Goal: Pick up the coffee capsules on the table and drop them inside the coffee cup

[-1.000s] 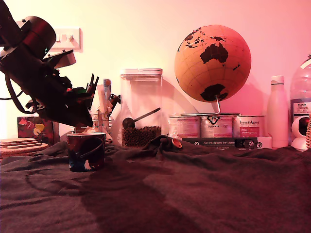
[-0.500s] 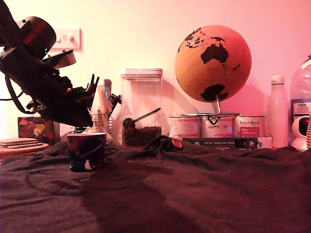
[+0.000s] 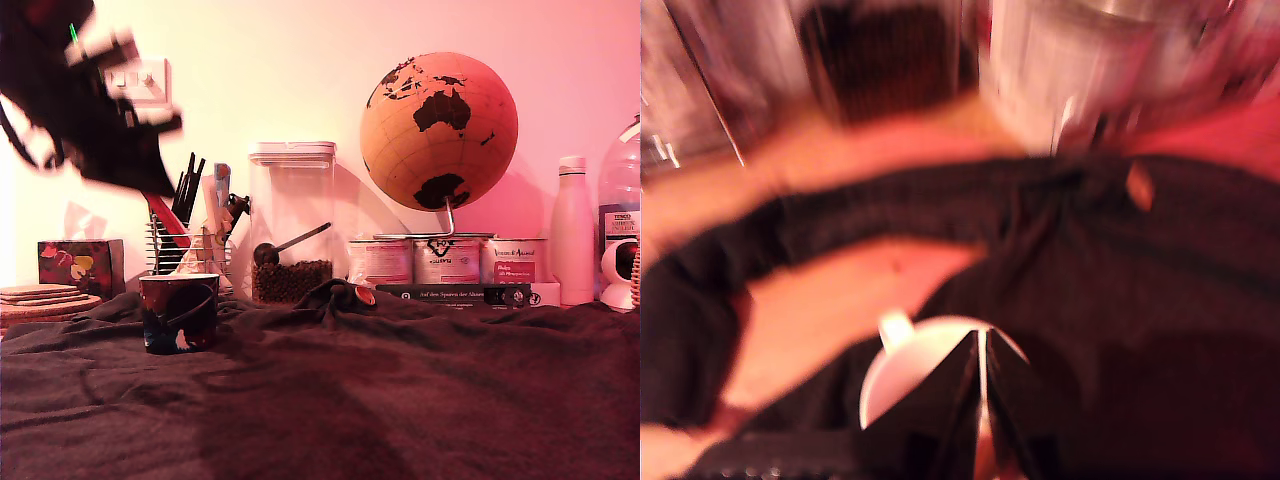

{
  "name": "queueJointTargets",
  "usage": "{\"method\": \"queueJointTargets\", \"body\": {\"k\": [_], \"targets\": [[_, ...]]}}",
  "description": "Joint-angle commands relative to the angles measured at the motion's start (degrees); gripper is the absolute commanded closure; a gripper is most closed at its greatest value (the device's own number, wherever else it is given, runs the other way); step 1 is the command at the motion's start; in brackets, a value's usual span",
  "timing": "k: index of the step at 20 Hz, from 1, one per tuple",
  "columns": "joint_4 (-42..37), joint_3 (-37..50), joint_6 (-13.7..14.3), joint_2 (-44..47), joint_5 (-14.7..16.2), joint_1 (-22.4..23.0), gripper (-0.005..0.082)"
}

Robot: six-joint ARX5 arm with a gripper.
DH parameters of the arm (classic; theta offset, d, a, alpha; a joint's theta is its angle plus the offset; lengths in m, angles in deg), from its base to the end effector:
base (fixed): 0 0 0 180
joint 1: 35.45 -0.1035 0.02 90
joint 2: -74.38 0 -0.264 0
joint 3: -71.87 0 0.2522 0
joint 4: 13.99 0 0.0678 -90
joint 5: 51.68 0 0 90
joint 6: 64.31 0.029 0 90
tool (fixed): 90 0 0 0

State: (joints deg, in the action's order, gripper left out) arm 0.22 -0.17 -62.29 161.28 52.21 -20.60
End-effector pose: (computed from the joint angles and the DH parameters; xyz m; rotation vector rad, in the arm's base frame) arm 0.3204 -0.0922 0.2558 0.0381 0.5039 -0.4997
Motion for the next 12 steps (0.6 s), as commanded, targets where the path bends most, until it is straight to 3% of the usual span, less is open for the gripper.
{"method": "queueJointTargets", "body": {"k": [1,12], "targets": [[-0.24,3.19,-0.09,-1.68,0.15,0.04,0.0785],[-12.04,25.14,-0.52,-17.68,-1.97,-0.13,0.0785]]}}
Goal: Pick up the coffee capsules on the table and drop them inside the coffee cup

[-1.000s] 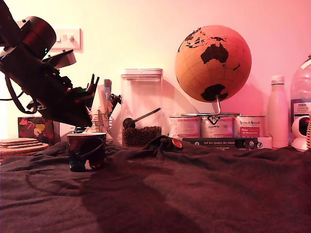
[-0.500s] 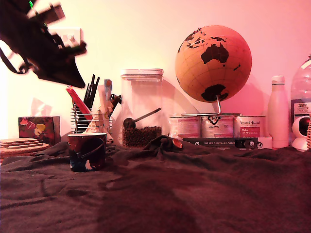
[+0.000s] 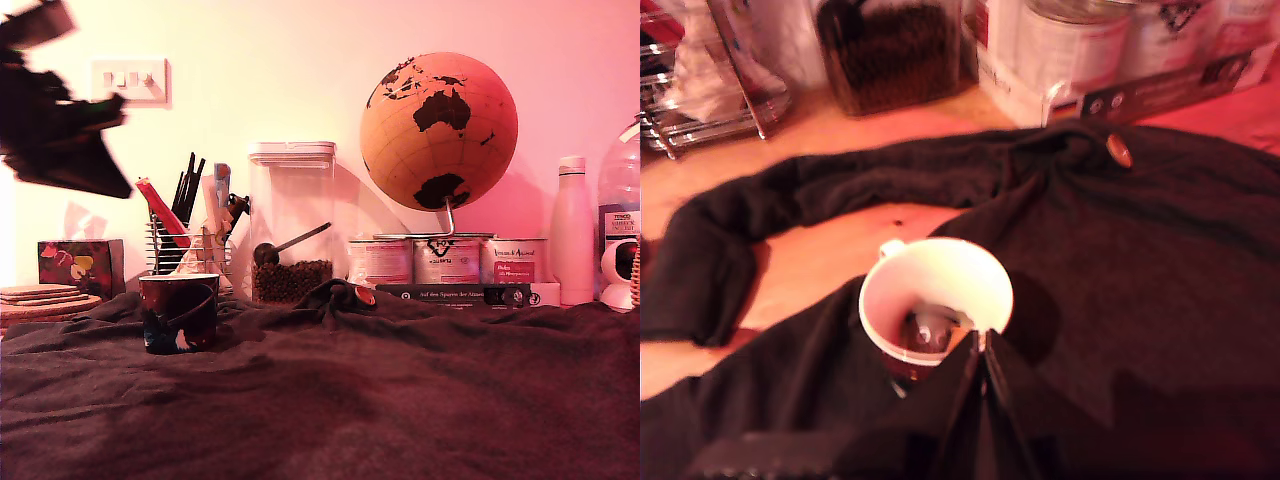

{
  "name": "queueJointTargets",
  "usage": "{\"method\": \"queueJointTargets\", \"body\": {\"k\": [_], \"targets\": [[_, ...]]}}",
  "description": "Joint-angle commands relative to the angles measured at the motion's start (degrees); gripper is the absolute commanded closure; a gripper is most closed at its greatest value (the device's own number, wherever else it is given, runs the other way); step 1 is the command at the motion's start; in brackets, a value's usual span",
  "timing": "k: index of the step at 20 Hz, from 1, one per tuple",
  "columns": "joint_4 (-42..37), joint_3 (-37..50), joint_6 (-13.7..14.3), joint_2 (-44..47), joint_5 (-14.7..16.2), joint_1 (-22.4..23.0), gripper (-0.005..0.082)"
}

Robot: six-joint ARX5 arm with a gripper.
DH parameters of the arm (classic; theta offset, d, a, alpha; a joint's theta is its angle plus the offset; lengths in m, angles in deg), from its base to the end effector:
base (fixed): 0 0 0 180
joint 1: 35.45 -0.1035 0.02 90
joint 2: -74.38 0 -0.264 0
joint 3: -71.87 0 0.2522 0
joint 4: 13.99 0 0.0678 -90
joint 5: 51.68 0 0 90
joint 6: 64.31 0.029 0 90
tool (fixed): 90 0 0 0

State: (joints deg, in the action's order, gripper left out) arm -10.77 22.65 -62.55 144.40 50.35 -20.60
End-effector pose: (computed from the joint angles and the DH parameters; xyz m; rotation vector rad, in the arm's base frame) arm 0.2434 -0.0708 0.2229 0.0401 0.4158 -0.4687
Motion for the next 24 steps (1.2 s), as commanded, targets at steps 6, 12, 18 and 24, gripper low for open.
{"method": "queueJointTargets", "body": {"k": [6,12,18,24], "targets": [[-5.57,12.55,-2.89,-8.13,-2.08,-0.72,0.0785],[-5.81,18.62,-5.25,-16.04,-3.34,-0.72,0.0785],[-5.42,25.20,-5.92,-24.92,-3.54,-0.72,0.0785],[0.46,27.28,-7.78,-34.03,-4.24,-0.72,0.0785]]}}
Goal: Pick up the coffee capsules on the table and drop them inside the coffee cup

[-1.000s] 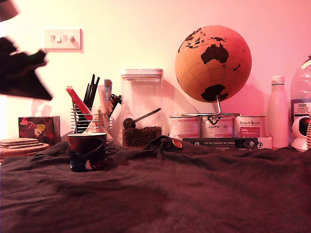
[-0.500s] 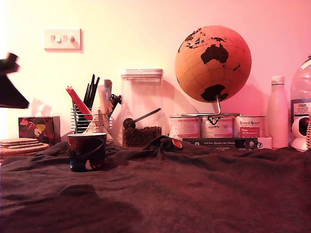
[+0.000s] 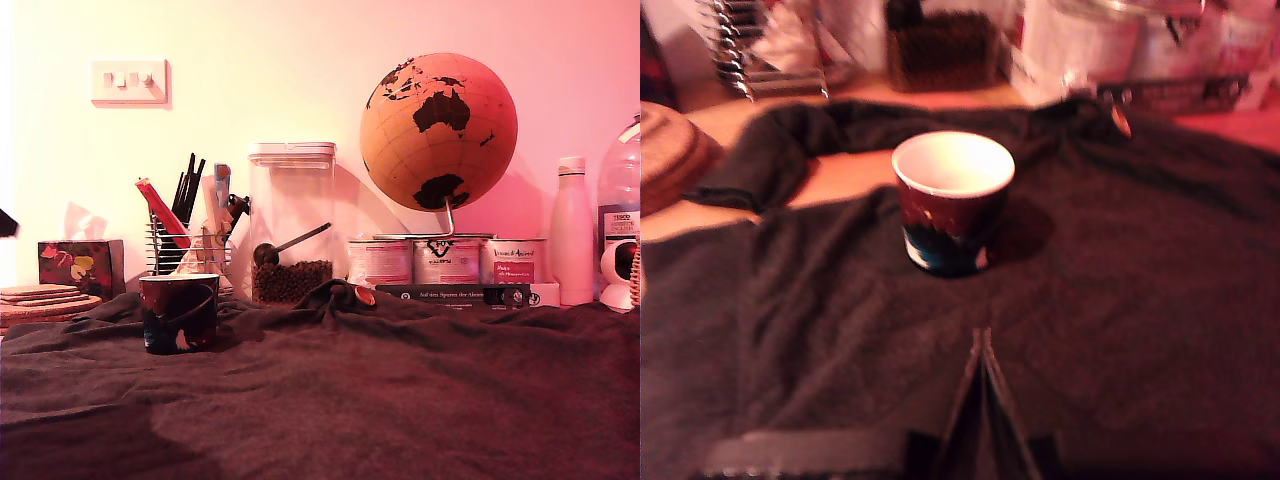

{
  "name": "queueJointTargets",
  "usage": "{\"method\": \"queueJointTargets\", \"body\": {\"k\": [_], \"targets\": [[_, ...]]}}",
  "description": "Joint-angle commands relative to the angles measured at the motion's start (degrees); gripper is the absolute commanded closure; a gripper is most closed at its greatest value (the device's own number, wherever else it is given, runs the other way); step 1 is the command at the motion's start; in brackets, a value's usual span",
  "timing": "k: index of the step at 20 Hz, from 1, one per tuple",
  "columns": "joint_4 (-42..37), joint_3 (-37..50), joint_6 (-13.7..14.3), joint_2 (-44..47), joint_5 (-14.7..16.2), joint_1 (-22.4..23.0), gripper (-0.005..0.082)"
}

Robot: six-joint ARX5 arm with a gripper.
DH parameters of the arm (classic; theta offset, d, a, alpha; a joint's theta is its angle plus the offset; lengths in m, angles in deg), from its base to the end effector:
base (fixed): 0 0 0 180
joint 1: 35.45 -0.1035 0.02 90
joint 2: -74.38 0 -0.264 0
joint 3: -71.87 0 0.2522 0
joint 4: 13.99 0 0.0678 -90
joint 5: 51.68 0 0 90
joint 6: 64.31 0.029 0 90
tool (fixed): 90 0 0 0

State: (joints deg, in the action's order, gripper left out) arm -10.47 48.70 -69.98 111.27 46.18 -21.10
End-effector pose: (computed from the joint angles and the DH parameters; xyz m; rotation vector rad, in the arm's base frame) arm 0.1405 -0.0400 0.1735 -0.0798 0.3210 -0.3694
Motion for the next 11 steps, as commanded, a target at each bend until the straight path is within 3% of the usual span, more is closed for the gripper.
{"method": "queueJointTargets", "body": {"k": [1,11], "targets": [[1.60,1.40,-0.35,-2.58,-0.37,-0.22,0.0785],[15.58,1.49,-0.37,-19.43,-1.95,-0.22,0.0785]]}}
